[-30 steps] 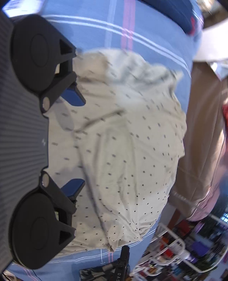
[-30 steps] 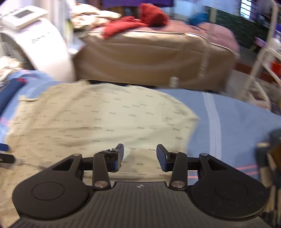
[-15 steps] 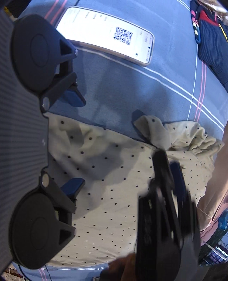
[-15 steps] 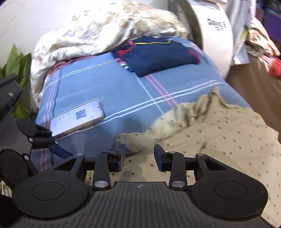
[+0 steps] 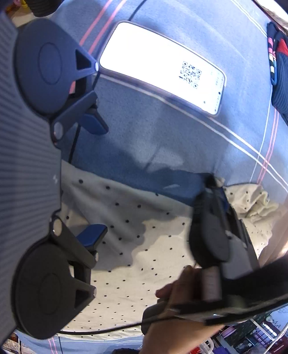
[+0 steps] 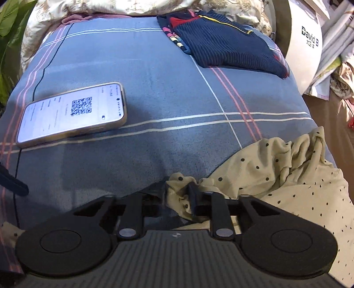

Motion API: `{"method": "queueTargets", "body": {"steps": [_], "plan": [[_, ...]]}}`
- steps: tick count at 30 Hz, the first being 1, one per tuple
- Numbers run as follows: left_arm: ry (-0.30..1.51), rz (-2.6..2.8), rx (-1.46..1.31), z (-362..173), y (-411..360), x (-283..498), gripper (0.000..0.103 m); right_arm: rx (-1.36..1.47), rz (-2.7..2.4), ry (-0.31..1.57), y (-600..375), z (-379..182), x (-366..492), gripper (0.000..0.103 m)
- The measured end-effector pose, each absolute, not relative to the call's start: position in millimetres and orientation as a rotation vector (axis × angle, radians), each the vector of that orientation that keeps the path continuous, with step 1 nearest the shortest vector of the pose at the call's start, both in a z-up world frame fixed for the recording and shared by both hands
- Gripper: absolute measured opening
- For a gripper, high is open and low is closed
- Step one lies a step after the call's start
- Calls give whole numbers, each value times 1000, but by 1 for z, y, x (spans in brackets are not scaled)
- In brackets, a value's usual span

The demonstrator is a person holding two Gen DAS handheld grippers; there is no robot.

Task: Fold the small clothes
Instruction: 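Grasp the shirt side edge beside the phone with the right gripper and lift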

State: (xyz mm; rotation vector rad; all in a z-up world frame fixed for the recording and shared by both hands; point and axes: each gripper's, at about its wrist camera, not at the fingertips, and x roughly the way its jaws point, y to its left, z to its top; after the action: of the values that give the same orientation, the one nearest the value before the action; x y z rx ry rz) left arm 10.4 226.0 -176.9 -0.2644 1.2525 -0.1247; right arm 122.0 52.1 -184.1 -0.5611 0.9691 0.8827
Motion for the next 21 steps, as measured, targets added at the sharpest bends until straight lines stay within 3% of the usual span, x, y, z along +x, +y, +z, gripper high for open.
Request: {"method": "queueTargets", "body": {"steps": [4, 10, 13, 21], "plan": [[1246, -132, -254, -177, 225, 15, 88, -252, 870, 1010, 42, -161, 147, 13], [1213, -169, -240, -166, 212, 29, 88, 167, 853, 887, -4, -84, 182, 13], [1186, -201, -234, -157, 201, 39, 89, 208, 739, 820, -61, -58, 191, 13], [1137, -308, -202, -144, 153, 66, 89, 299, 307, 957, -254, -96, 177, 13]]}}
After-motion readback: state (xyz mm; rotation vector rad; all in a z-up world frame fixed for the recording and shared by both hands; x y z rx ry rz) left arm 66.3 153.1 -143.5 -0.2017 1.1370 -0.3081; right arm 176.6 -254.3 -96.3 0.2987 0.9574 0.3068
